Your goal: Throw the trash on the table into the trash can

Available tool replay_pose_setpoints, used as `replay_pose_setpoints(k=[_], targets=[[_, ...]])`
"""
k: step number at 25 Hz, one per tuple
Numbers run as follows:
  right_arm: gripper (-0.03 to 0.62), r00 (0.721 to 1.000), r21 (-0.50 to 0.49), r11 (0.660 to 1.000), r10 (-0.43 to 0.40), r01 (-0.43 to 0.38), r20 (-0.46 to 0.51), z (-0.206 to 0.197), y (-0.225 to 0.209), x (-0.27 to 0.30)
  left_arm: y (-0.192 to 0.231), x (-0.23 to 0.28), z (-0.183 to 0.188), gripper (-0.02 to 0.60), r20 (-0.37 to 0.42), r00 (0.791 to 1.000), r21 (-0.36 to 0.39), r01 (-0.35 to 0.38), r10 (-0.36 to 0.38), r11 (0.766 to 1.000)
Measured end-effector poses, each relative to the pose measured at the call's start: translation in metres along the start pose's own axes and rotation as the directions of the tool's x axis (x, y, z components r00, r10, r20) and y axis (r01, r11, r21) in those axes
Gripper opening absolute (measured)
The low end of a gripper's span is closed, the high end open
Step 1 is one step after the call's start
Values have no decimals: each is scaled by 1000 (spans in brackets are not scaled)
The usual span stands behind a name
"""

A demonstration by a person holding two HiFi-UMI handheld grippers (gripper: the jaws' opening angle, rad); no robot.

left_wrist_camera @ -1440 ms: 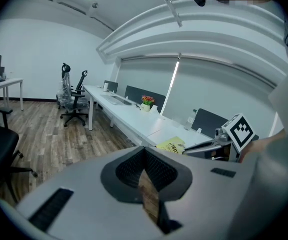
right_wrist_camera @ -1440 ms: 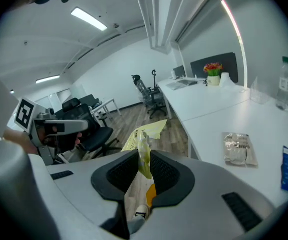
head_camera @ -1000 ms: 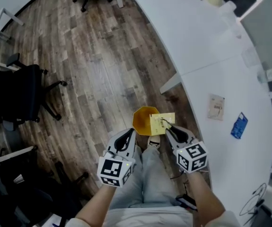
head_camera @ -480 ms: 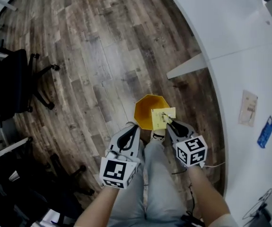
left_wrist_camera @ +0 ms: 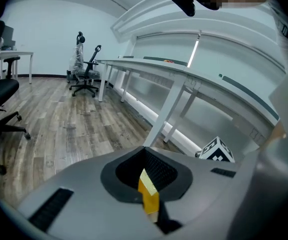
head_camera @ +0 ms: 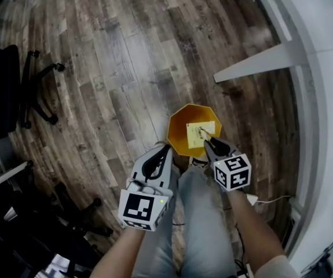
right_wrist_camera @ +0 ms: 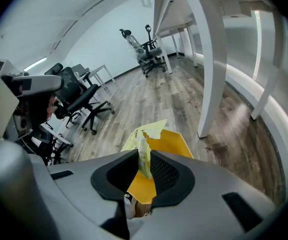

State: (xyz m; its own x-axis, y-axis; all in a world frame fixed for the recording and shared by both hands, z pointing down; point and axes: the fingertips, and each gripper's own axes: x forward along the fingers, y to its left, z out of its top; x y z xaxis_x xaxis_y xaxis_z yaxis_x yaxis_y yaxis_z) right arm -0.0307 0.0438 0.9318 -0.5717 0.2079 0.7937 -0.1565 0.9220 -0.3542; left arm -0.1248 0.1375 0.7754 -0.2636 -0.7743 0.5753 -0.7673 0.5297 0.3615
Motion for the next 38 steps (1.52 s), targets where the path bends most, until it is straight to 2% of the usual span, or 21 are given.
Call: replay_pose_setpoints(k=[8, 10, 14, 20, 24, 29, 33, 35, 38], targets=[[98, 998, -4, 999, -38, 38, -46, -29, -22, 53, 9, 10, -21, 0, 8, 1000, -26, 3, -3, 1000], [147, 997, -13, 999, -52, 51, -54, -33, -26, 60, 12, 12, -22, 0, 12, 1000, -31, 1, -1, 1000], [165, 994, -22, 997, -81, 79, -69, -39, -33, 66, 18, 13, -24, 0, 14, 1000, -34, -6, 6, 999], [188, 993, -29, 997, -78, 76, -84, -36, -31, 62, 22, 9, -23, 0, 8, 1000, -35, -15, 16, 999], [187, 996, -44, 997, -71, 68, -56, -14, -20, 38, 16, 2, -9, 0, 11, 1000, -33, -14, 14, 999], [184, 1000, -91, 996, -19, 16, -22, 23, 9, -6, -2, -20, 30, 0, 22, 1000, -10, -9, 9, 1000], [126, 1000, -125, 992, 15, -12, 22, 61, 39, -59, -21, -47, 66, 0, 20, 1000, 11, -4, 4, 1000], [74, 998, -124, 992, 33, -27, 44, 79, 52, -86, -33, -58, 83, 0, 15, 1000, 23, 7, -7, 1000], [54, 995, -137, 989, 64, -53, 77, 101, 75, -125, -52, -73, 109, 0, 17, 1000, 53, 26, -26, 998]])
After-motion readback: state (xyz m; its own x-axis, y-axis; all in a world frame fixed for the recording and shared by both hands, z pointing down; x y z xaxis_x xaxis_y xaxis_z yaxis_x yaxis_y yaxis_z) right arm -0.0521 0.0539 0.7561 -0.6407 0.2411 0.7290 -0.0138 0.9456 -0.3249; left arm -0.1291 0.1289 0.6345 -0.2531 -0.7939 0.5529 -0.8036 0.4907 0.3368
